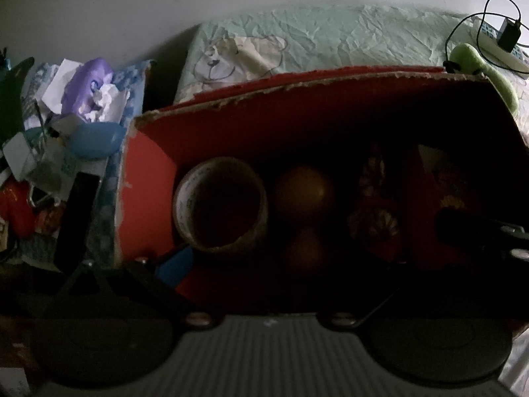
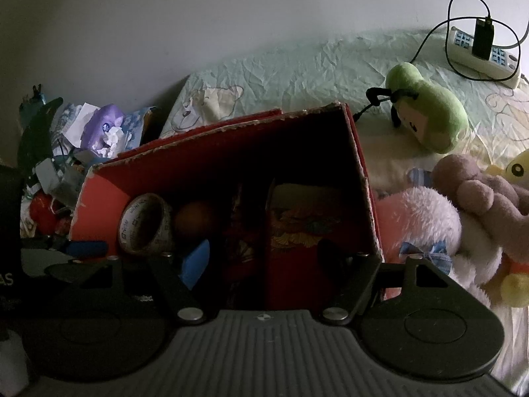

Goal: Organize objects

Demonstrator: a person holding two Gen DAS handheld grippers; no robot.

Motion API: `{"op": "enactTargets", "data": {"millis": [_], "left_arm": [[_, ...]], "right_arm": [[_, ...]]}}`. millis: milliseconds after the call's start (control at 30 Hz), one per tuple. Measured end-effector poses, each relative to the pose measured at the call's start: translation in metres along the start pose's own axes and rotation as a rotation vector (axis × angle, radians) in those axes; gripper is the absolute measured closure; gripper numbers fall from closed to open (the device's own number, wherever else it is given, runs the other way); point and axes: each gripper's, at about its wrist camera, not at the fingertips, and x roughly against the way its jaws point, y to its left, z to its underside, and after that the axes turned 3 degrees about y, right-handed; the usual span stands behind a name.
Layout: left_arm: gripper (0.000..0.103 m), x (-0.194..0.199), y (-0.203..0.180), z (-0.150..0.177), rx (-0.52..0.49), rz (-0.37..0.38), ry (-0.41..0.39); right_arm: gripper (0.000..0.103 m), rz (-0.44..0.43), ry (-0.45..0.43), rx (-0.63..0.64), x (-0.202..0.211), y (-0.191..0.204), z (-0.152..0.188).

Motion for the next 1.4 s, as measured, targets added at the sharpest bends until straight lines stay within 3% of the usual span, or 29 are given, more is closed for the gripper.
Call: {"op": "enactTargets", "data": {"millis": [733,1400], "left_arm": [[0.003,-0.01,0.006,0.014,0.039,-0.01,0.004],[0.003,0.003,0.005,0.016,0.038,-0.004,-0.039]], "right_arm": [[0.024,0.016,-0.029,0.032,-0.001,0.005,0.005],[0.022,0.03,-0.043,0.054,-0.001,0.01,0.009]]}}
